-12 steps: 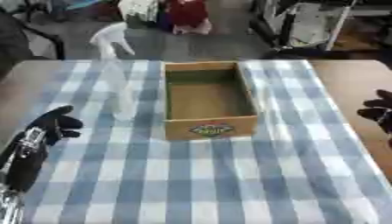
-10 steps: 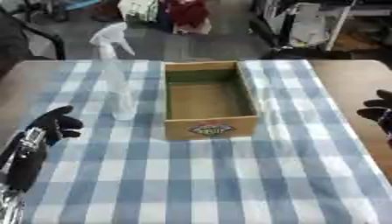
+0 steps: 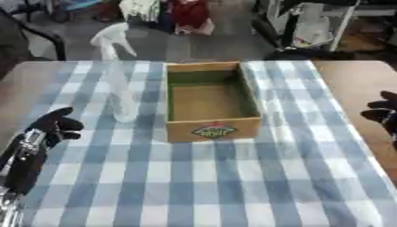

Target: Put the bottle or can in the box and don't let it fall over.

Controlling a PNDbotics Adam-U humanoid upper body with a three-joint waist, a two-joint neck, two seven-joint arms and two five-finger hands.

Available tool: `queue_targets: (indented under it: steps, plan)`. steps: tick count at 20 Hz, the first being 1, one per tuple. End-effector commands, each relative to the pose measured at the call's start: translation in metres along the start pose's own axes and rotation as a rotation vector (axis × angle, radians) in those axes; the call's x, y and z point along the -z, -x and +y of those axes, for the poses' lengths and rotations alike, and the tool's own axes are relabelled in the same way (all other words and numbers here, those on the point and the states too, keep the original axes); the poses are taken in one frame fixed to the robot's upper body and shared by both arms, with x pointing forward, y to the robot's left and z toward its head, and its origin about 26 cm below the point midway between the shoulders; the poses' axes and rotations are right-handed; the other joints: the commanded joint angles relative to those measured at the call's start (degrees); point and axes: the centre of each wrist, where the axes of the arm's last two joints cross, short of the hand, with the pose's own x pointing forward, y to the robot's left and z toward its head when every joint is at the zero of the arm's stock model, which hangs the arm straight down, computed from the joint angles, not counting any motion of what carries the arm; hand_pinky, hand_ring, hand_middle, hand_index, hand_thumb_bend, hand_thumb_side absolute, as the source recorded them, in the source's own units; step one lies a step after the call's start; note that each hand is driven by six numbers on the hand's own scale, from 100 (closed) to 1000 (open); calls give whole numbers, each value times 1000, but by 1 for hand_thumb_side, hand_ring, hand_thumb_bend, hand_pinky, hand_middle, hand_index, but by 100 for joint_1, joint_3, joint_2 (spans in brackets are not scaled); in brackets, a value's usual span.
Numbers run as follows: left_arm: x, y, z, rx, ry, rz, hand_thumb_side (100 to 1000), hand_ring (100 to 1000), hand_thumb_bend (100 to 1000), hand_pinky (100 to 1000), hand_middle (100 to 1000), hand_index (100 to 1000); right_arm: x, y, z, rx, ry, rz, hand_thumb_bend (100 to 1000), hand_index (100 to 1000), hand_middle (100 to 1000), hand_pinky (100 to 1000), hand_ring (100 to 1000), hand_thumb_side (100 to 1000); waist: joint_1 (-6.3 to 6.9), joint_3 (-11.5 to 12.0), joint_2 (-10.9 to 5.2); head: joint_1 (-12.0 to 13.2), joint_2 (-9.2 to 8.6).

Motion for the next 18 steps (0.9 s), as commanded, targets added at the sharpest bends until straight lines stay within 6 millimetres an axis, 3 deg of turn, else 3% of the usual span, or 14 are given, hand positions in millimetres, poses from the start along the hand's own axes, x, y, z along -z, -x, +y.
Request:
queue_targets:
  steps: [1, 12, 18]
  plan:
    - [5, -18, 24, 92, -8, -53, 931, 746, 100, 742, 655, 884, 5, -7, -5, -24, -9, -27, 100, 833, 659, 793, 672, 789, 19, -5, -48, -33, -16]
    - [37, -117, 143, 656, 34, -259, 788, 794, 100, 791, 752, 949, 4, -8, -9, -42, -24, -21, 100, 832, 658, 793, 672, 789, 160, -155, -79, -25, -18]
    - [65, -166, 183, 937, 147, -305, 803, 814, 100, 824, 796, 972, 4, -8, -9, -48, -49, -14, 100, 832, 658, 792, 672, 792, 260, -271, -113, 55, -3]
